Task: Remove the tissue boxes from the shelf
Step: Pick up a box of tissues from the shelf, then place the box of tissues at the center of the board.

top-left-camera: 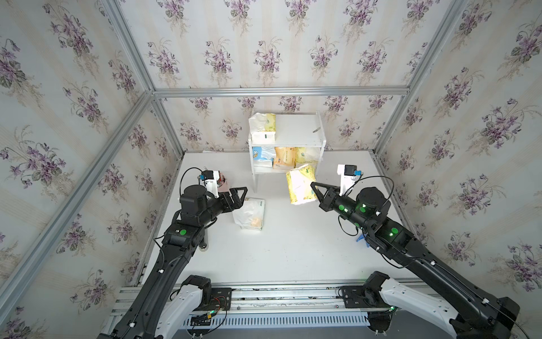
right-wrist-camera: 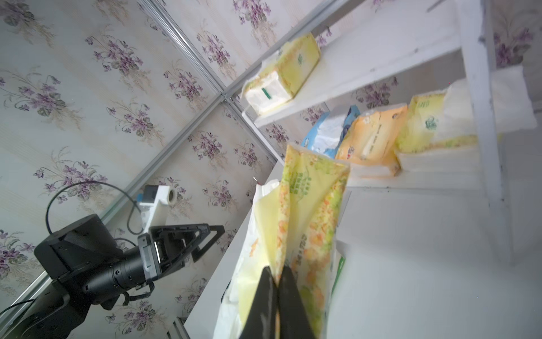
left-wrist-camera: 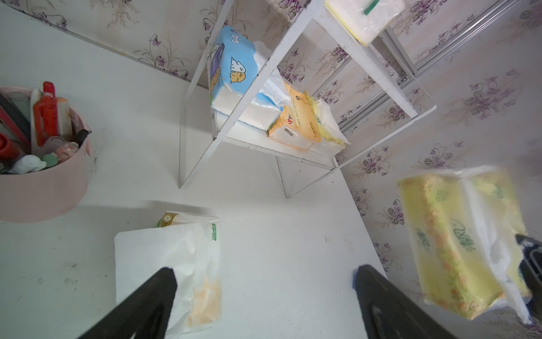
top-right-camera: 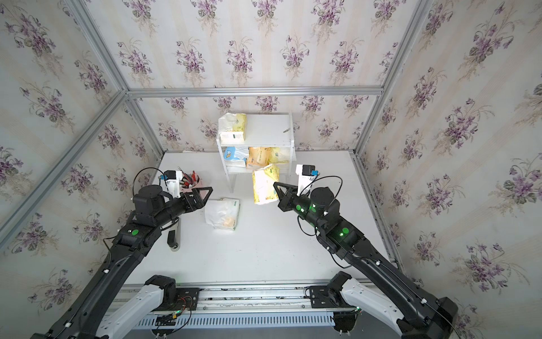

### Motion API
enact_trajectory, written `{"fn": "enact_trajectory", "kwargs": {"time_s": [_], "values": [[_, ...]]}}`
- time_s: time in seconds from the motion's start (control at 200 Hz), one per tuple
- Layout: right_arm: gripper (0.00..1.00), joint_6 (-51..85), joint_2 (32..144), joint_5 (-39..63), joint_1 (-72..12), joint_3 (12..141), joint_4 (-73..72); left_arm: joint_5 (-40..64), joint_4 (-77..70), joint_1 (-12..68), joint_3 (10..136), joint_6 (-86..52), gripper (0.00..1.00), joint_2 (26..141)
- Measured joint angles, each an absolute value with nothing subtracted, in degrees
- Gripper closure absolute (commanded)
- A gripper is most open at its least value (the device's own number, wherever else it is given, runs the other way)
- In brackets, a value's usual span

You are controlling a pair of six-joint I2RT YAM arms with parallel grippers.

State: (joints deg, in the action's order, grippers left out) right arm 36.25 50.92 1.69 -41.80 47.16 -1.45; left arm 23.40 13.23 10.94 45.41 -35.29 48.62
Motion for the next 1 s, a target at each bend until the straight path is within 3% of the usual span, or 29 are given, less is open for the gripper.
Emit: {"fn": "enact_trajectory", "kwargs": {"time_s": [0.455,0.999], "values": [[1.0,52.03,62.67,-2.66,-45.98,28.62,-20.1,21.32,15.03,10.94,44.69,-34.28,0.01,48.45],[1.0,66.52,87.79,-2.5,-45.98,22.96,-50.35,19.49,15.81,10.94,44.4,-32.95,0.01,48.95]]}}
